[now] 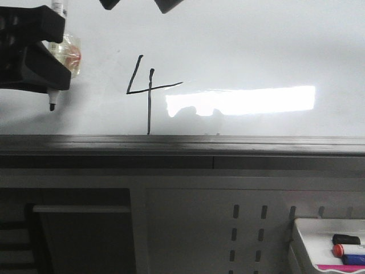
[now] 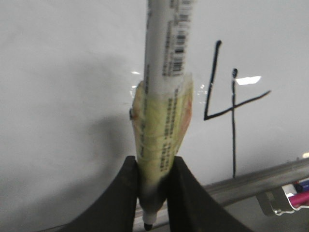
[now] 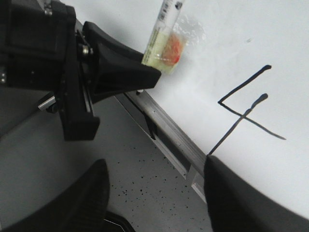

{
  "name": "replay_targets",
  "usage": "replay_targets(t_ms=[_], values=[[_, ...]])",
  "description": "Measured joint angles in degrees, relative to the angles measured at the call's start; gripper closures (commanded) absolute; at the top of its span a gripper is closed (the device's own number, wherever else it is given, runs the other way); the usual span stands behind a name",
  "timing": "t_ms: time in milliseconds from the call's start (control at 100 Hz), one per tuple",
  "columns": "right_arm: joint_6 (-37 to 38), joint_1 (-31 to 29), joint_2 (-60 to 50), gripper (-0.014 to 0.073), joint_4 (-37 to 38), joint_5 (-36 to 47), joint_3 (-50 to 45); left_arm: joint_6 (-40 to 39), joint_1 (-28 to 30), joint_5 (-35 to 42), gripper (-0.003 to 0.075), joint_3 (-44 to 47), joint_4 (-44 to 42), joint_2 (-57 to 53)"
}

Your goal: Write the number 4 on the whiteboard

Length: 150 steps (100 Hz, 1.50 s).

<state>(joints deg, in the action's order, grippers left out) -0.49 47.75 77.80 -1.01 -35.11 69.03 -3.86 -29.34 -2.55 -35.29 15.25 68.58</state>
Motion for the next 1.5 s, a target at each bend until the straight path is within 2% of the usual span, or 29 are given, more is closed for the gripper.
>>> replay_targets(t_ms=[260, 500, 570, 700, 750, 1070, 1120, 1160, 1300, 1390, 1500], values=[[0.0, 0.0, 0.0, 0.0211, 0.1, 0.29, 0.0, 0.0, 1.14, -3.54, 0.0741, -1.93, 0.81, 4.31], [0.0, 0.0, 0.0, 0.0211, 0.1, 0.19, 0.0, 0.0, 1.14, -3.41, 0.0736, -2.27, 0.92, 6.39], [0.0, 0.0, 0.0, 0.0211, 0.1, 0.19, 0.0, 0.0, 1.14, -3.18, 0.0696, -2.36, 1.03, 6.39], [0.0, 0.0, 0.0, 0.0211, 0.1, 0.19, 0.0, 0.0, 1.14, -2.55, 0.0536, -2.49, 1.88, 6.39], [0.0, 0.0, 0.0, 0.0211, 0.1, 0.19, 0.0, 0.0, 1.14, -2.08, 0.0502, -2.49, 2.53, 6.39], [0.0, 0.0, -0.39, 0.0218, 0.35, -0.25, 0.0, 0.0, 1.14, 0.41, 0.0496, -2.49, 2.69, 6.39], [0.0, 0.0, -0.39, 0.0255, 1.01, -0.25, 0.0, 0.0, 1.14, 0.1, 0.0496, -2.49, 2.01, 6.27], [0.0, 0.0, -0.47, 0.0319, 1.5, -0.25, 0.0, 0.0, 1.14, -0.43, 0.0496, -2.49, 1.21, 5.75], [0.0, 0.0, -2.28, 0.0656, 2.63, 0.36, -0.58, 0.0, 1.14, -3.83, 0.0507, -2.49, -3.0, 1.85], [0.49, 0.0, -4.49, 0.0657, 2.84, 1.85, -2.21, 0.0, 1.14, -6.8, 0.057, -2.49, -5.93, -2.09], [0.49, 0.0, -8.33, 0.0657, 3.11, 5.63, -6.01, 0.0, 1.14, -8.44, 0.0706, -1.39, -7.48, -8.09]])
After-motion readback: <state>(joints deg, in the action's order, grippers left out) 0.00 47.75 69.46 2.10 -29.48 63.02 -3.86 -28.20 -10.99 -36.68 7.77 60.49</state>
